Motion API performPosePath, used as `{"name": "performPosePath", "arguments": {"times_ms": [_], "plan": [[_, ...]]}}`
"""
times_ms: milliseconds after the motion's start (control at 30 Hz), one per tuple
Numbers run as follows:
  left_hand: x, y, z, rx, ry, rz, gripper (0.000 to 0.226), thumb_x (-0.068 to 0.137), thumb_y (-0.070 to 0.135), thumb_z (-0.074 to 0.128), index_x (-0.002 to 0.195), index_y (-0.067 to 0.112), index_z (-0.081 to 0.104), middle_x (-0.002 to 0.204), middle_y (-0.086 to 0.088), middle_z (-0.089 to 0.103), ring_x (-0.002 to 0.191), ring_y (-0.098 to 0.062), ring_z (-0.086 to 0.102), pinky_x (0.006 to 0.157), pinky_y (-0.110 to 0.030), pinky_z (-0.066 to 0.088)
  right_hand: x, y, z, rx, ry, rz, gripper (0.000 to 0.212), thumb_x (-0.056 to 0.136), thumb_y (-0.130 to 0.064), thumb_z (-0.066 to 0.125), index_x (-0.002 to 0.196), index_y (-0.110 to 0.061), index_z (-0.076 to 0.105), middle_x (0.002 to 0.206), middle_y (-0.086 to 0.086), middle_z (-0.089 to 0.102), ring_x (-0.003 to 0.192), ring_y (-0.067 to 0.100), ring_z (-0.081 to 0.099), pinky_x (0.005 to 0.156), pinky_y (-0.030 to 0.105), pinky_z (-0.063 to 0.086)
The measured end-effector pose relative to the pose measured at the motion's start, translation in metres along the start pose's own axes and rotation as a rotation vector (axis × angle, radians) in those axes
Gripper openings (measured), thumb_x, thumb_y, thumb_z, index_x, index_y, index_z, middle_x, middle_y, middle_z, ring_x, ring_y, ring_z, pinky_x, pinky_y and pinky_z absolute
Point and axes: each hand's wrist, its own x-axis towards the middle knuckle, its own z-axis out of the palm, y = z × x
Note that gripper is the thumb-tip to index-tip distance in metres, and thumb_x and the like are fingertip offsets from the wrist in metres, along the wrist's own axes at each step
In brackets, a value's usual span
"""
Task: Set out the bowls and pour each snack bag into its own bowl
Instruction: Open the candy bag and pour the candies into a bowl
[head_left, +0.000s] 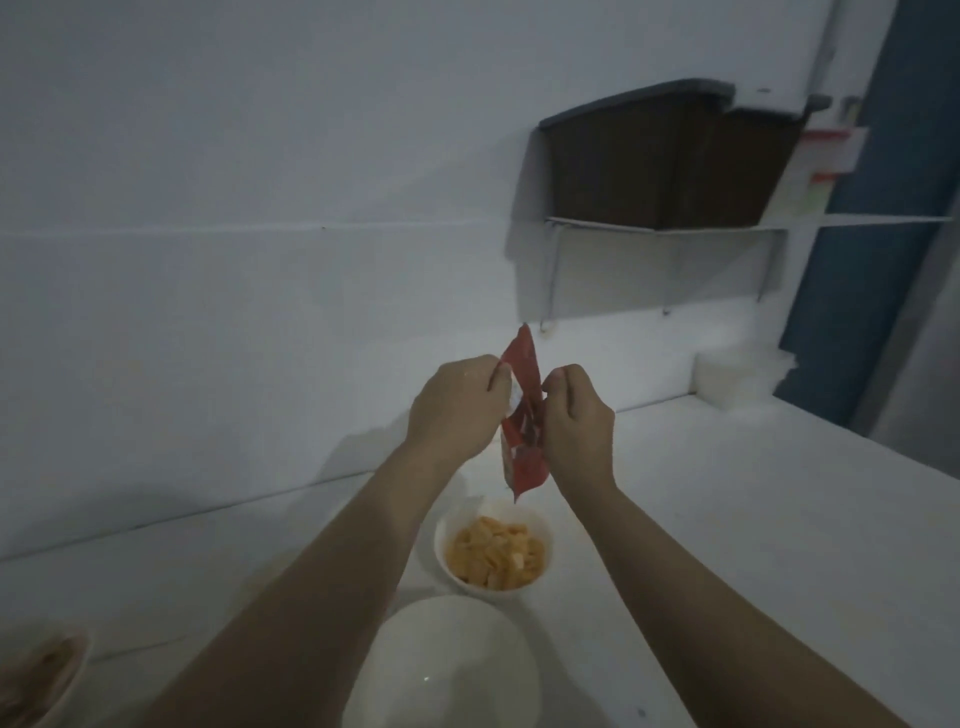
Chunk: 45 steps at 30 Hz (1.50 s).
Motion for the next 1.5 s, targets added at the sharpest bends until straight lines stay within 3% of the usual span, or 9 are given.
{"name": "performPosePath", "arguments": {"times_ms": [300, 600, 733, 800, 933, 1100, 1233, 1367, 1500], "plan": [[-0.055, 0.103, 0.089, -0.214, -0.115, -0.009, 0.04, 0.102, 0.037, 0.036, 0.068, 0.021, 0.048, 0.072, 0.002, 0.058, 0.069, -0.019, 0.056, 0.061, -0.031, 0.044, -0.028, 0.036, -0.143, -0.059, 0.133, 0.138, 0.028, 0.102, -0.026, 0.037, 0.082, -0.014, 0.052, 0.071, 0.016, 0.064, 0.068, 0.035, 0.062, 0.061, 0.048, 0.055], [-0.105, 0.152, 0.171, -0.15, -0.277, -0.045, 0.037, 0.103, 0.037, 0.031, 0.082, 0.018, 0.054, 0.085, -0.001, 0.064, 0.078, -0.02, 0.06, 0.065, -0.029, 0.04, -0.066, 0.086, -0.23, -0.154, 0.083, 0.309, 0.027, 0.104, -0.02, 0.037, 0.084, -0.016, 0.056, 0.066, 0.006, 0.064, 0.055, 0.015, 0.058, 0.055, 0.037, 0.053], [-0.126, 0.155, 0.196, -0.06, -0.45, -0.065, 0.038, 0.103, 0.038, 0.03, 0.095, 0.017, 0.06, 0.095, -0.001, 0.066, 0.085, -0.019, 0.061, 0.072, -0.03, 0.046, -0.083, 0.101, -0.242, -0.181, 0.034, 0.384, 0.027, 0.103, -0.02, 0.039, 0.085, -0.016, 0.057, 0.071, 0.007, 0.065, 0.062, 0.027, 0.061, 0.059, 0.043, 0.055], [-0.132, 0.153, 0.201, -0.139, -0.508, -0.124, 0.038, 0.102, 0.041, 0.031, 0.094, 0.02, 0.062, 0.094, -0.001, 0.066, 0.087, -0.02, 0.062, 0.079, -0.032, 0.051, -0.09, 0.106, -0.247, -0.164, 0.012, 0.423, 0.027, 0.103, -0.021, 0.04, 0.085, -0.013, 0.058, 0.075, 0.011, 0.066, 0.064, 0.03, 0.061, 0.06, 0.043, 0.055], [-0.131, 0.152, 0.2, -0.273, -0.49, -0.165, 0.043, 0.099, 0.048, 0.036, 0.068, 0.021, 0.047, 0.076, -0.002, 0.058, 0.077, -0.023, 0.056, 0.067, -0.033, 0.042, -0.098, 0.109, -0.257, -0.051, -0.036, 0.544, 0.022, 0.102, -0.016, 0.042, 0.092, -0.011, 0.06, 0.07, 0.006, 0.065, 0.051, 0.015, 0.055, 0.049, 0.027, 0.05], [-0.113, 0.157, 0.202, -0.57, -0.627, -0.365, 0.044, 0.098, 0.049, 0.039, 0.095, 0.012, 0.063, 0.099, -0.008, 0.069, 0.09, -0.021, 0.064, 0.085, -0.038, 0.05, -0.093, 0.109, -0.261, -0.008, -0.072, 0.596, 0.019, 0.102, -0.019, 0.043, 0.096, -0.016, 0.06, 0.076, 0.0, 0.066, 0.056, 0.012, 0.057, 0.052, 0.024, 0.05], [-0.11, 0.159, 0.199, -0.61, -0.858, -0.435, 0.044, 0.096, 0.05, 0.044, 0.1, 0.013, 0.067, 0.089, -0.004, 0.072, 0.077, -0.018, 0.068, 0.081, -0.033, 0.046, -0.092, 0.104, -0.256, 0.036, -0.199, 0.652, 0.023, 0.105, -0.028, 0.04, 0.097, -0.018, 0.059, 0.089, 0.004, 0.066, 0.07, 0.016, 0.064, 0.057, 0.023, 0.054], [-0.114, 0.16, 0.196, -0.719, -0.874, -0.446, 0.034, 0.1, 0.042, 0.043, 0.1, 0.014, 0.062, 0.08, -0.001, 0.064, 0.071, -0.018, 0.064, 0.075, -0.03, 0.044, -0.093, 0.097, -0.253, 0.022, -0.234, 0.646, 0.029, 0.106, -0.039, 0.039, 0.102, -0.017, 0.057, 0.091, 0.001, 0.064, 0.077, 0.015, 0.066, 0.06, 0.024, 0.057], [-0.12, 0.154, 0.197, -0.779, -0.875, -0.453, 0.039, 0.1, 0.039, 0.039, 0.104, 0.007, 0.061, 0.081, -0.003, 0.062, 0.071, -0.019, 0.062, 0.074, -0.031, 0.046, -0.095, 0.096, -0.255, -0.026, -0.292, 0.616, 0.039, 0.102, -0.05, 0.044, 0.103, -0.014, 0.057, 0.094, 0.004, 0.069, 0.087, 0.024, 0.071, 0.077, 0.034, 0.062]]}}
